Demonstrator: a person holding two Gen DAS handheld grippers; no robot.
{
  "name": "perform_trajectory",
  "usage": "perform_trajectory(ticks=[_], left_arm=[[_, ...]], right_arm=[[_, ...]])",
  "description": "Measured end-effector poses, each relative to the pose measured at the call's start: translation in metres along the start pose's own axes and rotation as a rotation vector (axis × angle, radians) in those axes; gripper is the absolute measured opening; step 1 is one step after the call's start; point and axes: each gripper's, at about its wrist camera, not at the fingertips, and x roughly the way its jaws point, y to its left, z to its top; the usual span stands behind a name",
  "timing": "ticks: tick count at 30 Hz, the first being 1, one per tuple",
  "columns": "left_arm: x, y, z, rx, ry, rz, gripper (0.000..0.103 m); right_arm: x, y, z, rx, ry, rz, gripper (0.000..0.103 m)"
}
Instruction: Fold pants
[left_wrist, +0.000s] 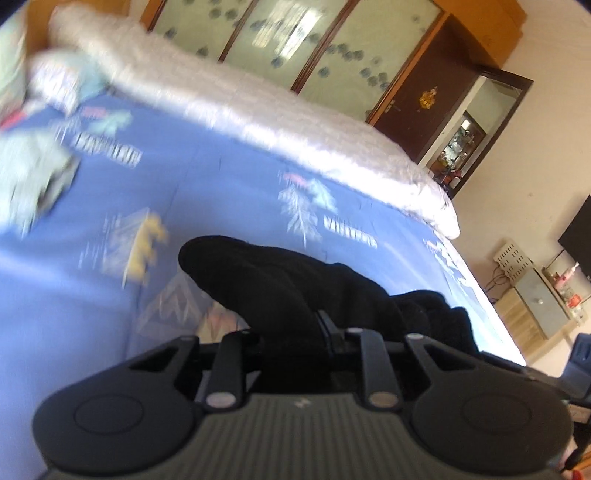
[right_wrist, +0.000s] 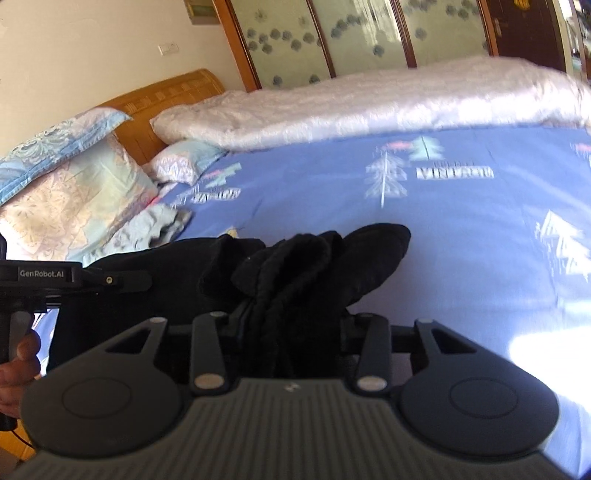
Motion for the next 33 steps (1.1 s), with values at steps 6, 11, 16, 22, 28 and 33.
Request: perform_trajectory(ticks=[6,11,16,22,28,33], left_arm=[[0.075,-0.005,0.074,0.049,-0.056,0.038,0.02],[0.152,0.012,0.106,0.03,-0.075,0.09,0.02],[0.238,0.044,0.097,-0.027,-0.008,0.233,0.022],[0.242,0.065,0.078,-0.097,0.024,0.342,0.033],[0.139,0.041,0.048,-0.1,-0.011,0.402,0.039],[0.063,0.004,-0.014,-0.028,0.033,0.388,0.049]], right_arm=[[0.059,-0.028,0.065,-0.026,-0.088,-0.072,0.044],[0.134,-0.053,0.093,-0.049,-0.097,-0.116,0.044],[0.204,-0.076,0.08,-0.021,-0.01,-0.164,0.046],[0.208,-0.109,0.065,0.161,0.051,-0.206,0.07],[0.102,-0.096,0.04,0.246,0.015,-0.187,0.073],[0.03,-0.056,-0.009,0.21,0.084,-0.172,0.073]])
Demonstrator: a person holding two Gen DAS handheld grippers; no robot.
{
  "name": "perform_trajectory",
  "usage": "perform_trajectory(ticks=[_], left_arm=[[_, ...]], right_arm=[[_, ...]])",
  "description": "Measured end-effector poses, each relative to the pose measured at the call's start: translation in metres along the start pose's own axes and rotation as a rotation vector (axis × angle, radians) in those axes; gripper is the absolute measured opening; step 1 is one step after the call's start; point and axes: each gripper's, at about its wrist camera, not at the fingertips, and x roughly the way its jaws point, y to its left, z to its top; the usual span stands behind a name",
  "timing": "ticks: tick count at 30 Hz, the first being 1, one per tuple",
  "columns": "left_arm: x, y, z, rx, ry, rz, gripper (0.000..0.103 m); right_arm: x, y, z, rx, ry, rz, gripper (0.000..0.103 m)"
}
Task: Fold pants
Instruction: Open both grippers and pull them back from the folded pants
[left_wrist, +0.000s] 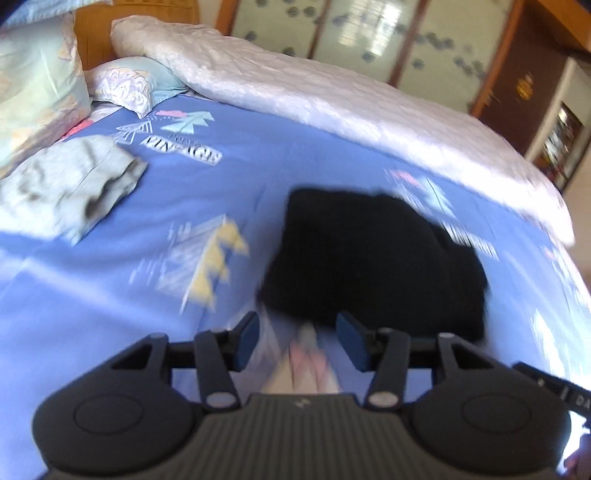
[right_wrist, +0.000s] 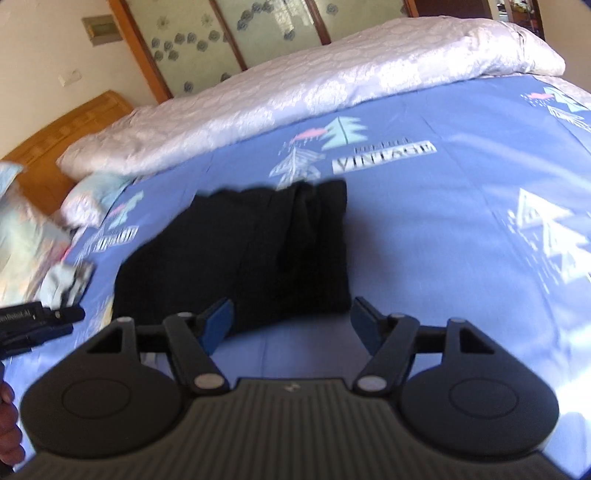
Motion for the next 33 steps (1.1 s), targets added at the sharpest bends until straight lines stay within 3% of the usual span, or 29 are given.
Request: perform_trajectory(ticks=[3,7,13,16,25,33], left_arm=[[-0.037,-0.009,-0.042,0.066,0.037,0.003,0.052],[-0.078,-0.019,-0.08,0.118,0.038,0.007,0.066],[-0.127,-0.031,-0.109,0.167,-0.005,0.019,0.096],[-0.145,-0.035,-0.117,0.172,-0.031,0.025,0.103],[-0.17,-0.042,-0.14,0.183,-0.05,0.068,0.103],[-0.17,-0.034,-0.15,0.165,-0.037,0.119,0.103]], right_arm=[[-0.043,0.007,-0.036,-0.019,0.024,0.01,0.073],[-0.079,0.018,-0.065,-0.072,0.02,0.001,0.076],[-0.106,0.011,-0.075,-0.031,-0.001,0.023,0.084],[-0.117,0.012,-0.082,-0.021,-0.006,0.024,0.087],[-0.146,0.022,-0.11,-0.011,-0.016,0.021,0.09],[-0.146,0.029,-0.122,0.007,-0.016,0.01,0.091]])
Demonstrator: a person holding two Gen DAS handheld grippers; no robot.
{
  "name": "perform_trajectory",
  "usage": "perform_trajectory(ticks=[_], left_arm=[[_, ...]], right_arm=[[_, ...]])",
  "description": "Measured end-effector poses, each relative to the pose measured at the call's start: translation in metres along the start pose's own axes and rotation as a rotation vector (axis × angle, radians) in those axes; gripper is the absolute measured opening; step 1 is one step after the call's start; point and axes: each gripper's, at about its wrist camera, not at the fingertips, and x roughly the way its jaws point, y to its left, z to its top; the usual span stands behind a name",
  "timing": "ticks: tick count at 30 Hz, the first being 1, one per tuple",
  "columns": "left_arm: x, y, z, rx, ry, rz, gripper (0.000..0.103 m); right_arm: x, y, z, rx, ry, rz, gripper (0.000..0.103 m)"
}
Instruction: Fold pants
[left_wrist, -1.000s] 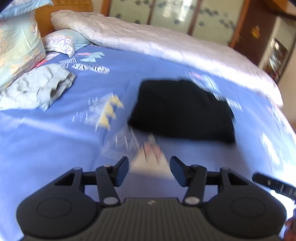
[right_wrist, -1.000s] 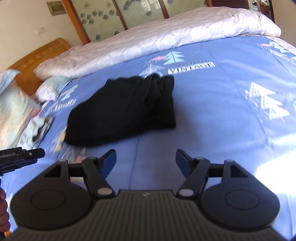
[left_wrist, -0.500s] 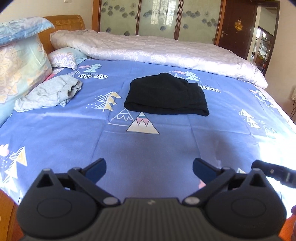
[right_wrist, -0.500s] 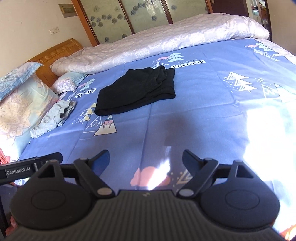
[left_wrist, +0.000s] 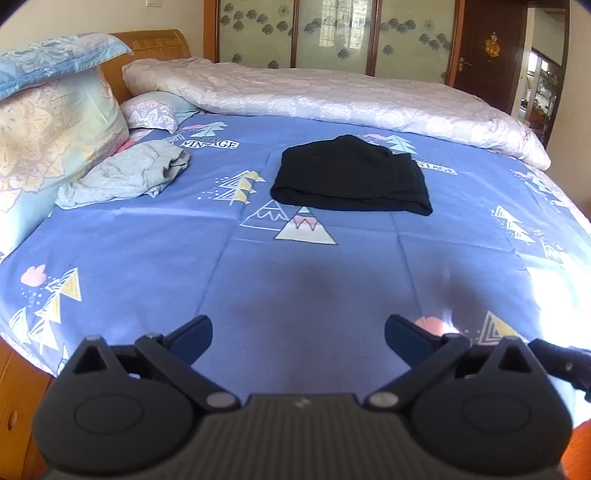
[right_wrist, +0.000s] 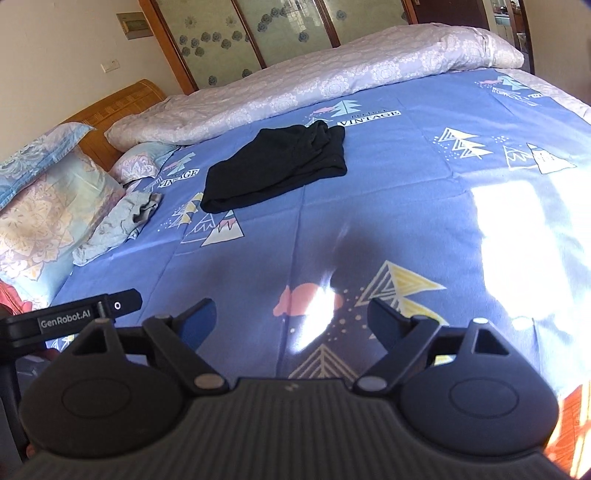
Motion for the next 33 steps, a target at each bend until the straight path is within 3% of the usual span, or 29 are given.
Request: perform_trajectory(ticks=[16,33], left_arm=[[0.004,0.005,-0.006,0.015,-0.009,0.128,0.103],[0.007,-0.013,-0.017,0.044,0.078,0.081,0.103]], right_arm=[[0.007,0.014,-0.006,-0.011,0.01,-0.003,0.094],[0.004,0.014,-0.009,0.013,-0.005,-0.035,0.095]])
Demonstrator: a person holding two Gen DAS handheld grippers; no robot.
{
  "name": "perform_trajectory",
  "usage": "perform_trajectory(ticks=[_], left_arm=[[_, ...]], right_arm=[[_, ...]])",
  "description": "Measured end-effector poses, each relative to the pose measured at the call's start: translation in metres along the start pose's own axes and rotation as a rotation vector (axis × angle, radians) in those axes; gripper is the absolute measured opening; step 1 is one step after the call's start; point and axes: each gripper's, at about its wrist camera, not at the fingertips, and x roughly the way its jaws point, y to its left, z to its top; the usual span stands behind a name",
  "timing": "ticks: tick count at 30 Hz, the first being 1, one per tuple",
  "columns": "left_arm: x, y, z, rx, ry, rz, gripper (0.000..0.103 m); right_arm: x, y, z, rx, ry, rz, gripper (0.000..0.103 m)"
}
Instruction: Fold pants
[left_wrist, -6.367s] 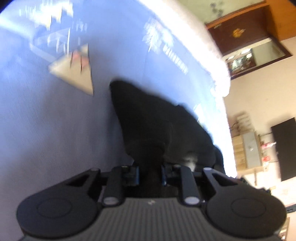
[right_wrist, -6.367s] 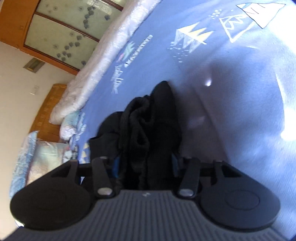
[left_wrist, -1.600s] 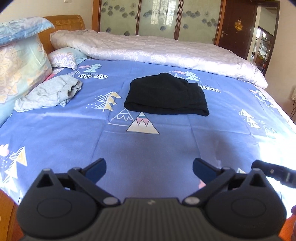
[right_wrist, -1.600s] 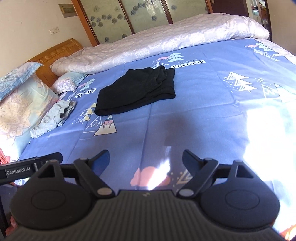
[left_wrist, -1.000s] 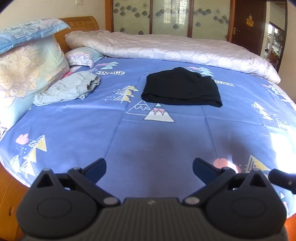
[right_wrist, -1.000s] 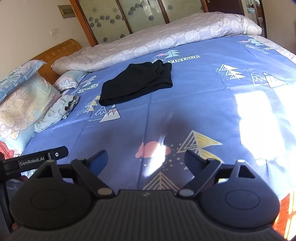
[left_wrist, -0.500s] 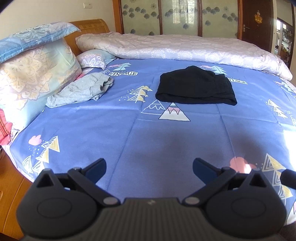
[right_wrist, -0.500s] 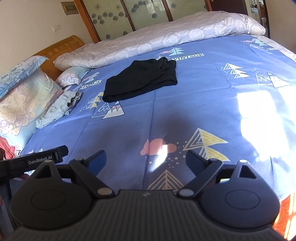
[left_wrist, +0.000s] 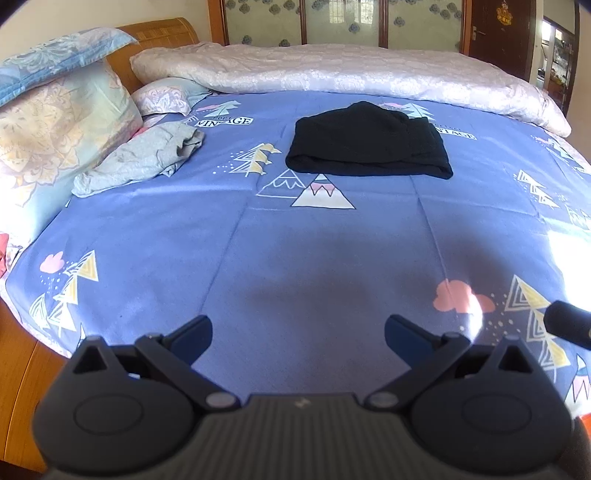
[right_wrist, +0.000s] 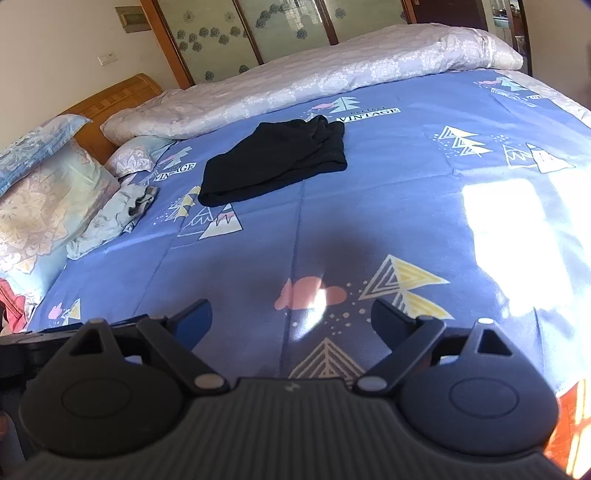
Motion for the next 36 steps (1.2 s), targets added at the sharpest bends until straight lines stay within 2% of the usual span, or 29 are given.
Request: perform_trajectory(ticks=[6,17,36], left_arm=[[-0.008,-0.003,-0.002,-0.001,-0.027,-0.014,0.103],[-0.02,-0.008,-0.001,0.046,-0.121,0.039,0.103],[-0.019,-0.004,-0.003,0.05,-0.138,0.055,0.103]], right_arm=[[-0.005,0.003,-0.007,-0.008,-0.028,-0.031,0.095],[-0.009,0.005,-0.01,0.003,-0.068,-0.069,0.095],[-0.01,0.012,-0.012,0.009,-0.081,-0.091,0.095]])
